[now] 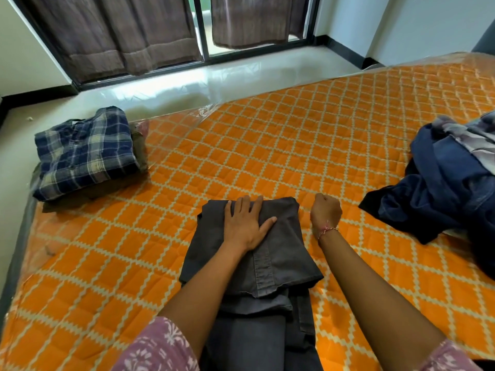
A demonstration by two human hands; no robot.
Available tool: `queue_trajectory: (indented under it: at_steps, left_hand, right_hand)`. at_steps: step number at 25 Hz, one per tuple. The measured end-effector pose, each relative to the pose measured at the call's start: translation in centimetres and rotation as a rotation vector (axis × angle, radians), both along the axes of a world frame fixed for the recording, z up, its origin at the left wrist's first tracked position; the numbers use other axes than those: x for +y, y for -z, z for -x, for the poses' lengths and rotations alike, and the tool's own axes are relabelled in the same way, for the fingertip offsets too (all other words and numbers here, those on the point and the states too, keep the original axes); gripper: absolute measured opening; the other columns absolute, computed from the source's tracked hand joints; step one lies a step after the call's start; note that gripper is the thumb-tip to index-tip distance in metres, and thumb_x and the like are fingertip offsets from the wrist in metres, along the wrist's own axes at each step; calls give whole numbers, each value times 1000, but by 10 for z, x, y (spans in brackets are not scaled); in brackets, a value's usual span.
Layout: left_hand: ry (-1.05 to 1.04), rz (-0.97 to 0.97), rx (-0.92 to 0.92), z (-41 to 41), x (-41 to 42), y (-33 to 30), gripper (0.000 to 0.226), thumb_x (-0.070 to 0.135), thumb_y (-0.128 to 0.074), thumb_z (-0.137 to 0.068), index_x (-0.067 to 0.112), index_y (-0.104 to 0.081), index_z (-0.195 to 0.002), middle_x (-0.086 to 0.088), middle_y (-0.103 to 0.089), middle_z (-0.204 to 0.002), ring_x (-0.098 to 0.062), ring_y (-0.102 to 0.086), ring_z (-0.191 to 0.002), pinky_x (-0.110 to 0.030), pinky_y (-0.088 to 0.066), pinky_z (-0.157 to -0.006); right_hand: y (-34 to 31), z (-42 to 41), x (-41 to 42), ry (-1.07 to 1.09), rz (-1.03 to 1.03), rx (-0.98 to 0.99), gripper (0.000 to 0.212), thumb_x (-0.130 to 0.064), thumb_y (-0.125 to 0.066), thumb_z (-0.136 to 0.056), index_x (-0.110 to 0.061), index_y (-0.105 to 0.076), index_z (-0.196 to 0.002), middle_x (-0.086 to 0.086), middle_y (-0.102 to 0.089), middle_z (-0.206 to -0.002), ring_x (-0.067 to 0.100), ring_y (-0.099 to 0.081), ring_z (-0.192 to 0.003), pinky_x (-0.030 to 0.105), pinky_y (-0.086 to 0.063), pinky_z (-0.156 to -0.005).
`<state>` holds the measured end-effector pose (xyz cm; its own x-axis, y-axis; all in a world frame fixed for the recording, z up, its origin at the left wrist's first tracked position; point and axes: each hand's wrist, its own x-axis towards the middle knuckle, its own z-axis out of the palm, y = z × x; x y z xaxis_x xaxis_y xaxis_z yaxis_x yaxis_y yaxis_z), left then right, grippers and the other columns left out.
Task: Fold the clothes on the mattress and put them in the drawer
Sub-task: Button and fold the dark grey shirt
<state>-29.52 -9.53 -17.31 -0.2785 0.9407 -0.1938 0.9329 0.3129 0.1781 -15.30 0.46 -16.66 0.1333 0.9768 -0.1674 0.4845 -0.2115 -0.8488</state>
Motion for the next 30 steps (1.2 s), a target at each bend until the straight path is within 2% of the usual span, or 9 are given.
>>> queue_trajectory:
  at_steps: [3,5,9,13,16,19,23,27,30]
  left_hand:
    - [-39,-29,1,-3,-4,5,93,83,-23,-79,28,-8,-152,-6,-10,-158,-23,-3,-147,-49,5,-116]
    - [-36,-41,20,-4,-3,3,102,88,-22,-70,28,-7,-152,-6,-10,-159,-22,-3,-147,-49,6,-116]
    - [-35,-31,-35,-3,-10,-3,110,92,-21,-66,26,1,-152,-6,0,-160,-22,3,-148,-48,8,-116]
    - [-445,-359,-78,-1,-43,-16,78,64,-30,-91,17,-14,-151,-13,-12,-158,-30,-13,-145,-49,-14,-114]
    - [-843,-188,-292,17,-80,-16,63,50,-43,-95,7,-35,-139,-17,-37,-142,-36,-38,-128,-47,-38,-100]
    - [-703,-64,-401,33,-111,-27,57,56,-45,-93,7,-50,-121,-12,-58,-119,-35,-56,-106,-37,-46,-76]
    - [-581,-65,-119,31,-138,-49,37,39,-44,-99,10,-61,-85,-14,-65,-92,-34,-61,-86,-31,-37,-61]
    - [-975,-285,-991,38,-148,-46,44,28,-55,-95,13,-41,-57,-10,-44,-51,-23,-44,-45,-24,-34,-49]
    - [-876,-130,-701,32,-167,-32,38,36,-58,-93,12,-47,-66,-8,-48,-63,-28,-52,-62,-34,-36,-61]
  right_hand:
    - [4,0,6,-225,184,-90,54,-44,-48,-94,-9,-51,-53,10,-52,-56,26,-46,-52,30,-32,-56]
    - [6,10,11,-335,264,64,47,-29,-55,-94,-11,-44,-52,9,-43,-53,22,-36,-49,27,-27,-51]
    - [14,12,15,80,346,286,44,-23,-47,-98,-10,-44,-56,16,-51,-62,25,-45,-52,28,-37,-46]
    - [-8,0,-24,-181,302,-97,63,-63,-39,-92,-11,-46,-56,9,-52,-62,27,-48,-56,31,-33,-51]
    - [-19,-20,-76,-345,378,-69,55,-59,-55,-86,-9,-57,-64,11,-61,-70,28,-57,-64,32,-41,-57]
    - [-23,-33,-123,-345,347,-37,39,-38,-52,-96,-7,-63,-76,11,-61,-70,27,-58,-63,33,-46,-57]
    - [-37,-35,-131,-112,498,331,52,-40,-42,-100,-11,-39,-58,-3,-33,-38,9,-32,-27,13,-25,-30]
    - [-47,-41,-127,-107,775,606,40,-43,-52,-95,-15,-49,-67,-4,-40,-38,5,-36,-28,11,-30,-31]
    - [-40,-52,-138,-429,468,-94,34,-39,-55,-94,-7,-56,-82,9,-57,-62,28,-61,-61,25,-41,-45]
